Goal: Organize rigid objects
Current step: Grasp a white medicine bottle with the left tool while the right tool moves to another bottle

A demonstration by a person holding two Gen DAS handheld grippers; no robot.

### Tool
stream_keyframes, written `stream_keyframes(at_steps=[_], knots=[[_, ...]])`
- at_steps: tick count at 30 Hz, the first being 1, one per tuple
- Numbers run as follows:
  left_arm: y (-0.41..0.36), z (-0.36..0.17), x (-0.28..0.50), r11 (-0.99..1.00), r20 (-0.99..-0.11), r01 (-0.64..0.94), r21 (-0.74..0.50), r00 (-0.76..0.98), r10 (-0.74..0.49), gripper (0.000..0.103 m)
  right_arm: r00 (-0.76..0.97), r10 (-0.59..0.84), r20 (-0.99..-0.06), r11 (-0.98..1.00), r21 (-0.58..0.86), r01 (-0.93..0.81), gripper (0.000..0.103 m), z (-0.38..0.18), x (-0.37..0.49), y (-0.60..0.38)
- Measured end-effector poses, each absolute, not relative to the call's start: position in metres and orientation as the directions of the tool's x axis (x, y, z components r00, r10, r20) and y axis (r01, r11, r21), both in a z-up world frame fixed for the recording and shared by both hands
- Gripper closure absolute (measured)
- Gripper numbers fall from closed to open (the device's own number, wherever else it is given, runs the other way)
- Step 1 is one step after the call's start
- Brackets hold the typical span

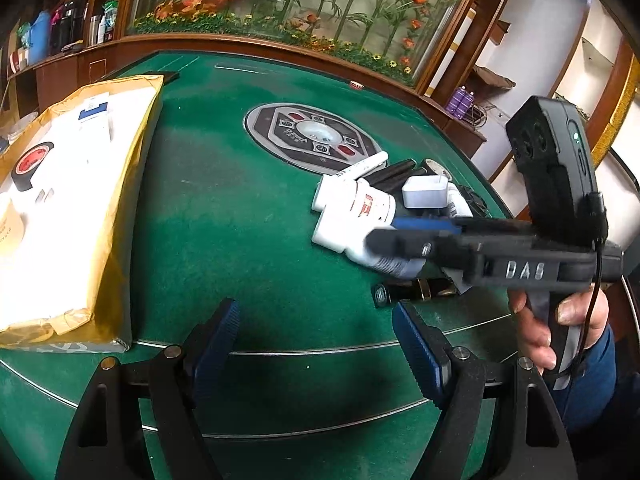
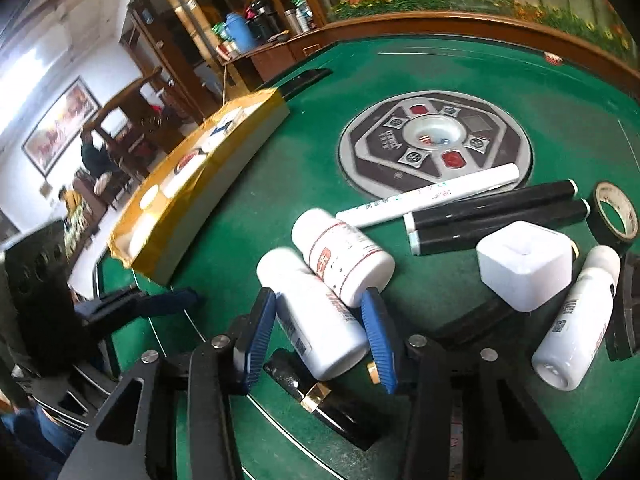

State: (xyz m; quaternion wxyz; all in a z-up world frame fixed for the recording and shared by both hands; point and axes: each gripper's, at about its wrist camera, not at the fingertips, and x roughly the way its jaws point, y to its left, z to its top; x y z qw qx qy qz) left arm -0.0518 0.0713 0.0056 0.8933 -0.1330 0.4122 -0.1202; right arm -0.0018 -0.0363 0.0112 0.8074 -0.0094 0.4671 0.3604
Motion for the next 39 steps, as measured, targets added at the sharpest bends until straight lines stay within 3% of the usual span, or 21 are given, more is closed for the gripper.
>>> stream_keyframes(at_steps=[4, 10, 15, 21, 24, 33, 39], knots=[[0.072, 0.005, -0.052, 0.935, -0.703, 0.108, -0.337, 0.631, -0.327, 0.021, 0.185, 0.598, -0.78, 0.686, 0.379, -0.622, 0.059, 0.002, -0.006, -0.026], [0.071, 0.007, -0.054, 0.941, -0.699, 0.098, -0.323, 0.646, -0.307, 0.021, 0.065, 0.737, -0.673, 0.598, 0.604, -0.527, 0.063, 0.0, 0.007, -0.043], [0.056, 0.016, -0.05, 0.969, -0.707, 0.084, -0.234, 0.669, -0.229, 0.023, 0.167, 0.734, -0.658, 0.644, 0.598, -0.477, 0.063, 0.009, 0.014, -0.061], [0.027, 0.007, -0.021, 0.975, -0.762, 0.12, -0.187, 0.609, -0.222, 0.056, 0.293, 0.689, -0.663, 0.713, 0.547, -0.439, 0.063, 0.019, 0.016, -0.077], [0.033, 0.003, -0.01, 0.97, -0.774, 0.096, -0.225, 0.587, -0.238, 0.066, 0.307, 0.681, -0.664, 0.72, 0.534, -0.443, 0.063, 0.02, 0.016, -0.078], [0.033, 0.003, -0.023, 0.979, -0.784, 0.121, -0.162, 0.586, -0.202, 0.067, 0.391, 0.605, -0.694, 0.769, 0.382, -0.512, 0.063, 0.028, 0.01, -0.063], [0.034, 0.001, -0.025, 0.981, -0.787, 0.129, -0.142, 0.587, -0.191, 0.067, 0.344, 0.566, -0.749, 0.752, 0.298, -0.588, 0.062, 0.023, 0.018, -0.027]])
